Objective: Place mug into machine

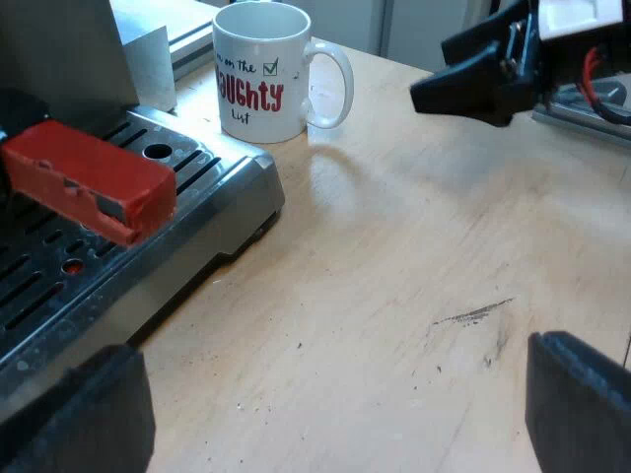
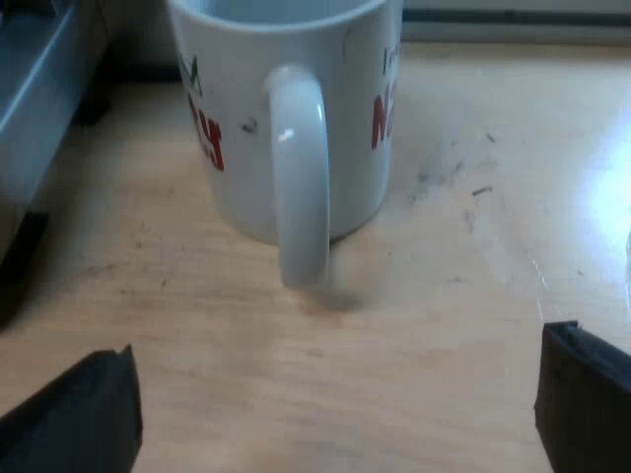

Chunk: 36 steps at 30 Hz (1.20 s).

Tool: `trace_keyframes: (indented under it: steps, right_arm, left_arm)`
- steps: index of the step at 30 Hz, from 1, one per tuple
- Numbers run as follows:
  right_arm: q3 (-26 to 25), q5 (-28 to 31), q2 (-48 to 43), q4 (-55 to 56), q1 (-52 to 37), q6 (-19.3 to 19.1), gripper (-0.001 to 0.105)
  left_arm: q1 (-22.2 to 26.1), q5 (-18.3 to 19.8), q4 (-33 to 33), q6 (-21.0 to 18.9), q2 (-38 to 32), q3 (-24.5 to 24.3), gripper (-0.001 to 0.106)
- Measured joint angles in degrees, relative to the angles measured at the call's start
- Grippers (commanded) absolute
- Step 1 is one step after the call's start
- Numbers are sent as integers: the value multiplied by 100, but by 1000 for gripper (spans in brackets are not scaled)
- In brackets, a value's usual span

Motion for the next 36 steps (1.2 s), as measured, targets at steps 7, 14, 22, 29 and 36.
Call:
trace_keyframes:
  steps: [7, 14, 22, 29, 36]
  right_arm:
    - [0, -20, 1440, -1547, 0, 110, 77]
    - [-23, -20, 2587, -2758, 0, 214, 77]
    - [-844, -20, 4319, -3626, 0, 252, 77]
    - [-1278, -20, 4989, -3661, 0, 466, 60]
    - [-1276, -101, 4944, -3602, 0, 481, 0]
  left_arm:
    - [0, 0, 0, 0, 0, 0, 78]
    - [0, 0, 0, 0, 0, 0, 78]
    - [0, 0, 0, 0, 0, 0, 78]
    - [0, 0, 0, 0, 0, 0, 78]
    - [0, -47, 0, 0, 0, 0, 78]
